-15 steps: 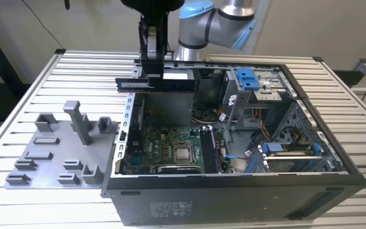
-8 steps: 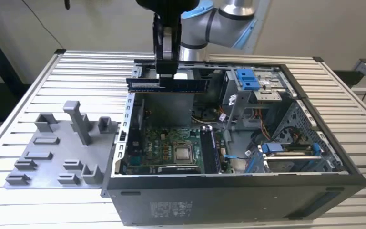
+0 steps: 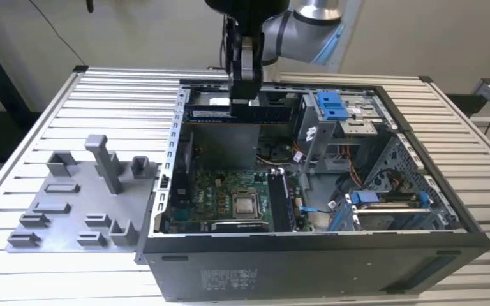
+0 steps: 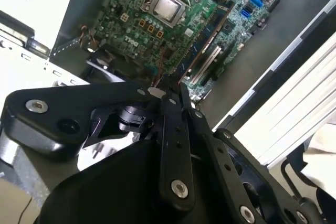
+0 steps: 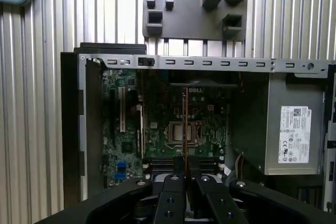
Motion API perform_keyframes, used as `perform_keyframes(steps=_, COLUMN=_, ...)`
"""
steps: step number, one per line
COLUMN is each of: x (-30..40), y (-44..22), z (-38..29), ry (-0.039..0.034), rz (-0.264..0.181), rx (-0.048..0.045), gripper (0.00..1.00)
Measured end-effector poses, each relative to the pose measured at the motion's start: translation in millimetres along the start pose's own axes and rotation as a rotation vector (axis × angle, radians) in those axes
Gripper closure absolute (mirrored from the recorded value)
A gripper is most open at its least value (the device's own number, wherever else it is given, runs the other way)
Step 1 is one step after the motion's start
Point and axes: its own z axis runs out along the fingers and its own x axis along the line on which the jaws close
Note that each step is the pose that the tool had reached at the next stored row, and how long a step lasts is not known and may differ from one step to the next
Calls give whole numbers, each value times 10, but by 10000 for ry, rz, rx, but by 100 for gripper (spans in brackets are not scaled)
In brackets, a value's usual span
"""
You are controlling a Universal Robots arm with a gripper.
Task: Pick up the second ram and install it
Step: 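Pick up the second ram and move it above second insertion slot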
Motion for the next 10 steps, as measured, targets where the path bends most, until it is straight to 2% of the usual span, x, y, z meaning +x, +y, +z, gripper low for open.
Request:
perform_keyframes(steps=5, x=-1, y=-143, z=0, ry=0, rz=-1, rx=0, gripper=86)
perform_keyframes(steps=10, x=-2, y=-329, z=0, ry=1, rz=0, rx=0, gripper=86)
